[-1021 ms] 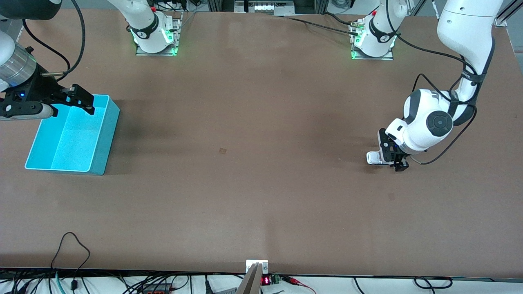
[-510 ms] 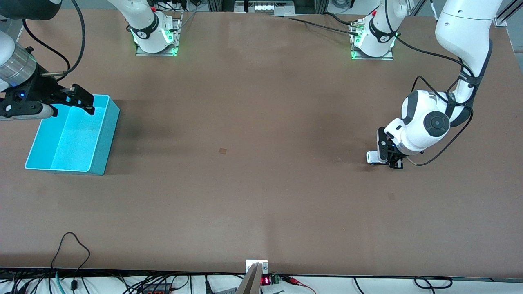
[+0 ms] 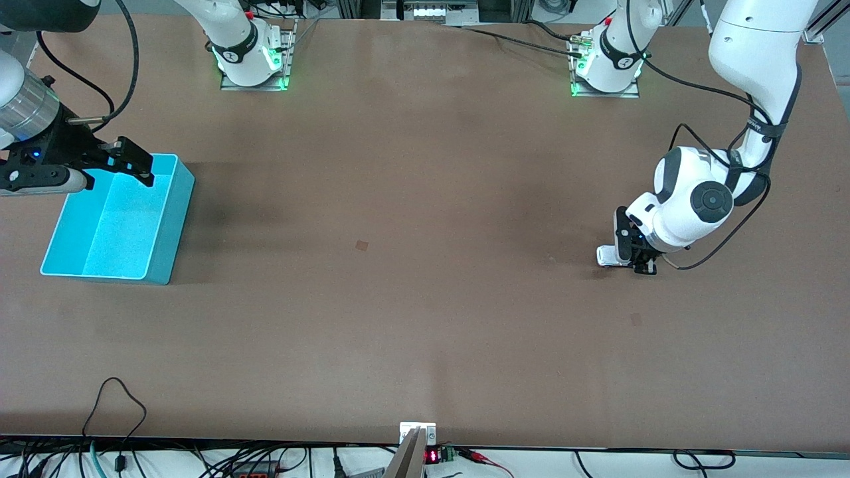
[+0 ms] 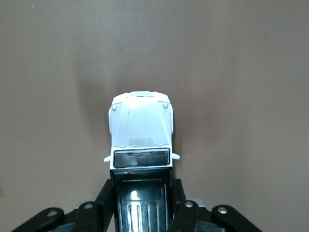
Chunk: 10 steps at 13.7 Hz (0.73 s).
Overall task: Wind and store white jeep toy
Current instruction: 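Close the left gripper on the white toy jeep's body, then drag the jeep backward along the table with the left gripper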
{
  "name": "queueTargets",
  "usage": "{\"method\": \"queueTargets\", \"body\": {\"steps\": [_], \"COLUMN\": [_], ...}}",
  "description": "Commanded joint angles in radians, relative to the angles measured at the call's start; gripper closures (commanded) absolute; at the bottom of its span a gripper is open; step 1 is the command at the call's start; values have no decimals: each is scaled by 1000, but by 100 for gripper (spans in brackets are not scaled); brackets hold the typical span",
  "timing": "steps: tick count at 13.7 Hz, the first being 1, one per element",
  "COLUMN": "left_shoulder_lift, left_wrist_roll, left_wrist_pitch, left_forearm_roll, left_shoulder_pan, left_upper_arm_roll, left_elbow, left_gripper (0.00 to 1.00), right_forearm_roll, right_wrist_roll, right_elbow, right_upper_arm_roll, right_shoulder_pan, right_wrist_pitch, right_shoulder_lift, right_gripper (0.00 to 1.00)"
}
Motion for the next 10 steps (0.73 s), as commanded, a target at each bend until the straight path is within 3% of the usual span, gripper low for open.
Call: {"method": "queueTargets", "body": {"steps": [1,3,10], "left_shoulder_lift": [74,76,113], "left_wrist_roll": [22,55,270], "left_wrist_pitch": [4,3,1], "left_forearm_roll": [16,15,15], "left_shoulder_pan": [42,53,251], "left_upper_arm_roll": [-1,1,4], "left_elbow": [19,19,21], "left_gripper": [88,87,87], "right_forearm_roll": [-9,-9,-9], "right_wrist_roll": [-11,-11,-11], "right_elbow": [-2,-2,-2], "right_upper_arm_roll": [1,1,1], "right_shoulder_pan": [2,2,2], "right_wrist_pitch": [3,3,3], "right_shoulder_lift": [-5,-5,-5], "right_gripper": [0,0,0]}}
